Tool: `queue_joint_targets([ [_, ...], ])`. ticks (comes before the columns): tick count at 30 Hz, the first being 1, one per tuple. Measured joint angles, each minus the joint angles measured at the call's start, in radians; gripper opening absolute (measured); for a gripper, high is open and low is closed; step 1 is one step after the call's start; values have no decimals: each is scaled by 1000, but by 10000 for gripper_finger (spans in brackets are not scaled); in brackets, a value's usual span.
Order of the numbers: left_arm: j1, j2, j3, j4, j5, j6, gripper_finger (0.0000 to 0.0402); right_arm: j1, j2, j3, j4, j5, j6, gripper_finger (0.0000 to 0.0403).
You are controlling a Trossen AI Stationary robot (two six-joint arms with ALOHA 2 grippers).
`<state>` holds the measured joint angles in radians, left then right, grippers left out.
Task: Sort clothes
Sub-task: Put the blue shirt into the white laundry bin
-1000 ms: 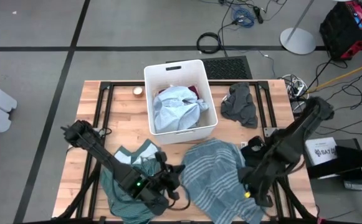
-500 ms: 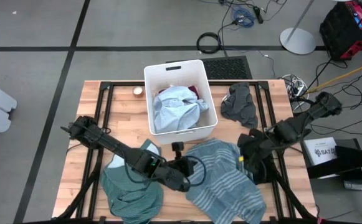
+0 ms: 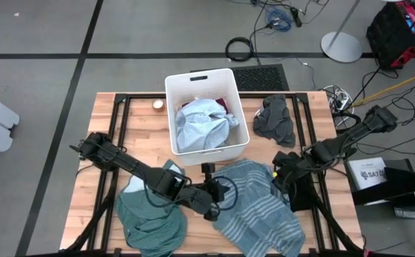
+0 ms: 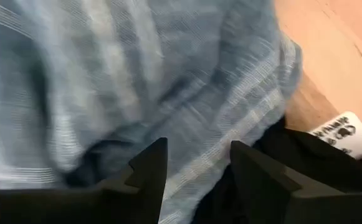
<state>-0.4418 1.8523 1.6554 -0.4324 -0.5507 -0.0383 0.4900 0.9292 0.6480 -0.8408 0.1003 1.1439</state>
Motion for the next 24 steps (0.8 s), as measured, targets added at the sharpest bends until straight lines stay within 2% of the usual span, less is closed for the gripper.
queue_joint_targets([
  [7, 24, 0, 0, 8, 9, -1, 7, 0, 44, -16, 38, -1, -34, 152],
  [9, 28, 0, 0, 11, 18, 0, 7, 0, 47, -16, 79, -1, -66, 119],
  [12, 32, 0, 0, 22, 26, 3, 7, 0, 47, -9, 108, 5, -122, 34],
  [13, 32, 0, 0, 30, 26, 14, 7, 0, 47, 0, 108, 8, -143, 17],
  [15, 32, 0, 0, 42, 27, 24, 7, 0, 46, 26, 101, 17, -153, 9],
  [19, 35, 0, 0, 50, 28, 47, 7, 0, 34, 156, 74, 24, -219, 2],
  [24, 35, 0, 0, 87, 28, 86, 7, 13, 33, 441, 26, 47, -355, 1],
])
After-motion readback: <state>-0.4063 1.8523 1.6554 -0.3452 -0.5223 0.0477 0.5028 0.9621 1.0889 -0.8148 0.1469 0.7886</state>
